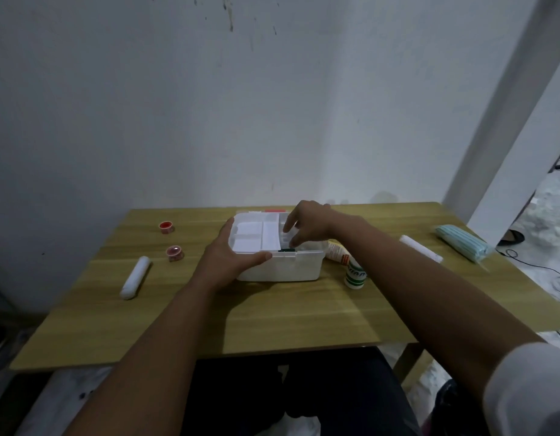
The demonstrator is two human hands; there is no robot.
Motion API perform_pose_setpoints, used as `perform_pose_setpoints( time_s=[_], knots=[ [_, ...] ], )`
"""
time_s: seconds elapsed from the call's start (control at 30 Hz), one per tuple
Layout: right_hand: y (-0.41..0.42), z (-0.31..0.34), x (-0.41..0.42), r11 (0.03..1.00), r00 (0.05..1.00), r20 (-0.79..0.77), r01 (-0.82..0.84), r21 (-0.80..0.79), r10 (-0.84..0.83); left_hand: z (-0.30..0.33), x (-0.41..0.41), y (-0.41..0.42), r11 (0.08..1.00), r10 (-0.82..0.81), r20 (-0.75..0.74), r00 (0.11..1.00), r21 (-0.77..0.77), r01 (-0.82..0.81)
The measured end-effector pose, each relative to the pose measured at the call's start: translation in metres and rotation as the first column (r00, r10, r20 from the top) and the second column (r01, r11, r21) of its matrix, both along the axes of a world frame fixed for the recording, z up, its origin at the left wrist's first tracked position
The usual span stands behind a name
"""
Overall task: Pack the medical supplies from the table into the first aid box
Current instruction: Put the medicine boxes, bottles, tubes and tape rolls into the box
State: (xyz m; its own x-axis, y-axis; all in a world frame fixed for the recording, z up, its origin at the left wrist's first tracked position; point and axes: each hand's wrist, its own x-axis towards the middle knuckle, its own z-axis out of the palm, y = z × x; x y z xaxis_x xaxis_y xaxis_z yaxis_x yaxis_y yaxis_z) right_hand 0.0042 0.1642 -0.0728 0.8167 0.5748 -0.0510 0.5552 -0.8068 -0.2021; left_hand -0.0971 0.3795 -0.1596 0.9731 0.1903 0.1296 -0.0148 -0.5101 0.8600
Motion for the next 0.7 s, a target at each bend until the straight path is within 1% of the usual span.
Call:
perform_pose_setpoints(
  time_s=[0.1,0.27,0.43,0.57,0.7],
  knots=[
    [0.006,-0.008,-0.001,0.999,1.000,0.015,-0.018,0.028,0.018,-0.001,0.001,0.001,1.000,0.009,0.002,1.000,0.028,-0.009],
    [0.005,-0.007,0.003,1.000,1.000,-0.006,-0.005,0.007,0.005,-0.002,0.001,0.001,0.999,0.012,0.005,1.000,0.039,-0.012],
    [0.015,-0.014,0.007,0.997,1.000,0.017,0.018,0.071,-0.019,-0.001,0.002,0.001,0.999,0.011,0.007,1.000,0.050,-0.011],
    [0.018,-0.018,0.004,0.996,0.997,0.064,0.041,0.080,-0.047,-0.001,0.002,0.001,0.998,0.019,0.004,1.000,0.057,-0.019],
    [0.011,-0.017,0.005,0.992,0.998,0.045,0.046,0.122,-0.052,0.001,0.001,0.001,0.999,0.014,-0.005,1.000,0.050,-0.014]
  ],
)
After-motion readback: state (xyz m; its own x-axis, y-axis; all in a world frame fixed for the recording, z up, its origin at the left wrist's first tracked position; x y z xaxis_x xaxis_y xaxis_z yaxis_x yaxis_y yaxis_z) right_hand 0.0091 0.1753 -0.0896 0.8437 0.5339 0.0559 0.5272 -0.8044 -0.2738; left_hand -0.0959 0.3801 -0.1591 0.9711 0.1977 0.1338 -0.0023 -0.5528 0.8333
